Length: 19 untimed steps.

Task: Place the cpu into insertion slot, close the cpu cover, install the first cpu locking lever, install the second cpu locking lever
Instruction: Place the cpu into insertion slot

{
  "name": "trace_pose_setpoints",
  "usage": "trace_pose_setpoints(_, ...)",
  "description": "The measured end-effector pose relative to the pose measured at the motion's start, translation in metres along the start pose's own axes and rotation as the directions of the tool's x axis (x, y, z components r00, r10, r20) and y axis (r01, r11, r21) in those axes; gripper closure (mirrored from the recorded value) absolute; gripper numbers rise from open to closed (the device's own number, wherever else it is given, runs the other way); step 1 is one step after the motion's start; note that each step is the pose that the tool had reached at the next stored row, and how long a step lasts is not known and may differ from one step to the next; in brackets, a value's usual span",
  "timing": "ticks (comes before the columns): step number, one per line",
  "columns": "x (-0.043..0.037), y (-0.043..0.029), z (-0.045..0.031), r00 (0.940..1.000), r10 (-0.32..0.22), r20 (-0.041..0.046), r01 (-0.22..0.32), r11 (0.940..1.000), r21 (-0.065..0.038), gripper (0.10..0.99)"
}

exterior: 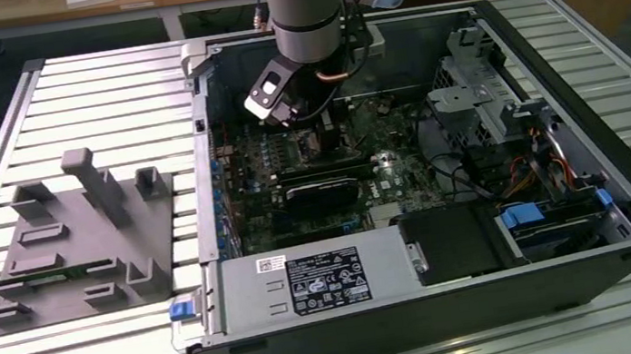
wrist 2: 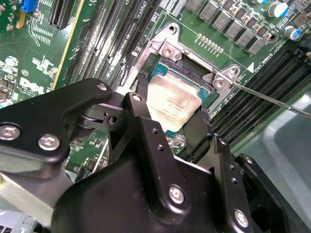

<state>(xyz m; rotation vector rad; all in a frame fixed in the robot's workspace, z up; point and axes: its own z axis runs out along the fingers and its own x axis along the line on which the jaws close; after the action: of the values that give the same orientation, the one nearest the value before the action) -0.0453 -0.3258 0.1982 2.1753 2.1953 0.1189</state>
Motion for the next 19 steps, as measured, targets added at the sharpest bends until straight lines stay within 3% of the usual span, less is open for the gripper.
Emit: trace_pose_setpoints(19, 0.0027, -0.0002, 0.003, 0.9994, 0.035, 0.003, -0.035, 0.9994, -0.001, 0.545)
